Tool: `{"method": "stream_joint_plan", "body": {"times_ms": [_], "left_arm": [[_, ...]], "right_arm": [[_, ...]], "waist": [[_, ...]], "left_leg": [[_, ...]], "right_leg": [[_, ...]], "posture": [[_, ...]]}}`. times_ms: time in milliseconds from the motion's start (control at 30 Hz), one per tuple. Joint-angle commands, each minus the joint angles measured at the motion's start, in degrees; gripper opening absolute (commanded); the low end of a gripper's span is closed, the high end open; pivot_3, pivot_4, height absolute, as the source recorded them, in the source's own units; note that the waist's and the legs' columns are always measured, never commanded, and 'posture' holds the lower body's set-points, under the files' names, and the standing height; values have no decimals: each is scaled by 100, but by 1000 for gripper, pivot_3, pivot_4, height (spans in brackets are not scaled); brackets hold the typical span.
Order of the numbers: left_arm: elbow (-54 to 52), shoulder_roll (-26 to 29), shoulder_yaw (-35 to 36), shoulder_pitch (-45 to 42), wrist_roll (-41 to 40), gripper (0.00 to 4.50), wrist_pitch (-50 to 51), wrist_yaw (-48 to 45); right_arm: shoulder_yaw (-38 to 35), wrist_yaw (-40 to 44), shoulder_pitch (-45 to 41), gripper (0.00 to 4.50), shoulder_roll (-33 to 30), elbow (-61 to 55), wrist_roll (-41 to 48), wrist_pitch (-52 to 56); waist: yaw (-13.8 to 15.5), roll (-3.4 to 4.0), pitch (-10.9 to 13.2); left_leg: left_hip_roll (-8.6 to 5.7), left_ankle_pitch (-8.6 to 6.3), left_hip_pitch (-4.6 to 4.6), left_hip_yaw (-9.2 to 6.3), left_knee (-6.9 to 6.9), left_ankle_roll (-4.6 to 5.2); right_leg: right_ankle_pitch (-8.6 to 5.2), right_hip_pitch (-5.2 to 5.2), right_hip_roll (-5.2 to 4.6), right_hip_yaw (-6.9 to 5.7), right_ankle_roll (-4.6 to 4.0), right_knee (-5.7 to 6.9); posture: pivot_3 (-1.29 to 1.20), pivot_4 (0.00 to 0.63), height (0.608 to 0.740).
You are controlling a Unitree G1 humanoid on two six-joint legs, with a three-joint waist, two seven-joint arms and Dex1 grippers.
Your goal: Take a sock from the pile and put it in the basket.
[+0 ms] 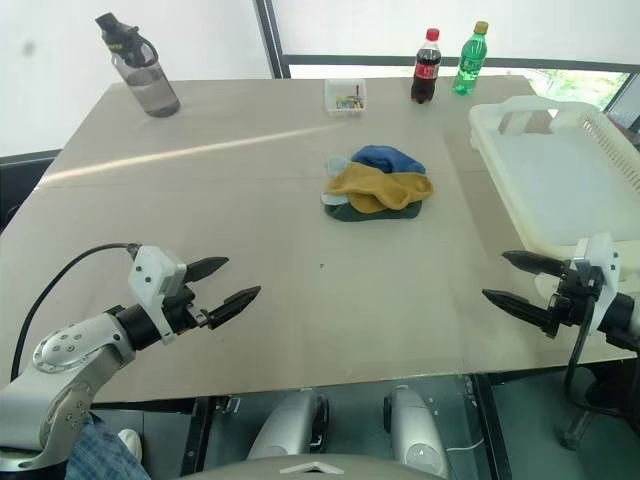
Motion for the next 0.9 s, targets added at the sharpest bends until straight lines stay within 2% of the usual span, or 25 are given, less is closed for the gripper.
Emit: {"method": "stream_joint_plan", "body": {"times_ms": [33,900], "left_arm": [[26,36,82,-72,6,4455,-215,-75],[232,100,309,-55,-111,4455,-427,-295]], "right_arm": [[-99,-9,-64,4493,-15,-121,61,-130],[-7,69,-40,4493,-64,37,-35,-306]], "waist": [[0,0,0],[-1,0,0]], "left_leg": [[0,0,0,0,0,0],[0,0,0,0,0,0]], "right_leg": [[0,0,0,0,0,0],[0,0,0,0,1,0]], "posture": [[0,150,740],[0,150,740]]}}
